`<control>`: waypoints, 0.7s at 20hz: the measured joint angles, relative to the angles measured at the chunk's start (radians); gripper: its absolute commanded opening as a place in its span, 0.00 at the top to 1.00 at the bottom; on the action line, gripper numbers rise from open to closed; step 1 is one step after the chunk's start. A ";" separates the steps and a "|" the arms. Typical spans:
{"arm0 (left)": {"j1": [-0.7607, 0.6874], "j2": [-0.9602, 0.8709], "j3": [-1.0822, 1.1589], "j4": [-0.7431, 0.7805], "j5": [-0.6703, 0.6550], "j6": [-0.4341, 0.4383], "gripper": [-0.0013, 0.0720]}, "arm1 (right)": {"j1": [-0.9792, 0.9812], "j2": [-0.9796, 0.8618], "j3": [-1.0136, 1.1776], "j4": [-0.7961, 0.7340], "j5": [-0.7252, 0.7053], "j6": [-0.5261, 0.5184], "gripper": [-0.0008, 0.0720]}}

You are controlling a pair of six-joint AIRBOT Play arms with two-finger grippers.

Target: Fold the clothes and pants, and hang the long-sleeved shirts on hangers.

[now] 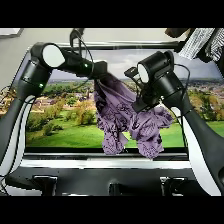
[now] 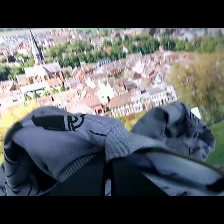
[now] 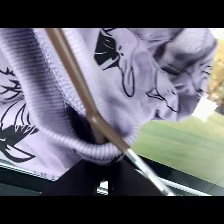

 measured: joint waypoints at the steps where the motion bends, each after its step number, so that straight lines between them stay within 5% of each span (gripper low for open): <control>1: -0.014 0.000 -0.008 0.008 -0.017 -0.001 0.95 | 0.000 0.010 0.004 -0.011 0.000 0.000 0.94; 14: -0.128 0.096 -0.027 -0.122 0.043 -0.114 0.95 | 0.000 0.079 0.013 -0.051 -0.020 0.006 0.94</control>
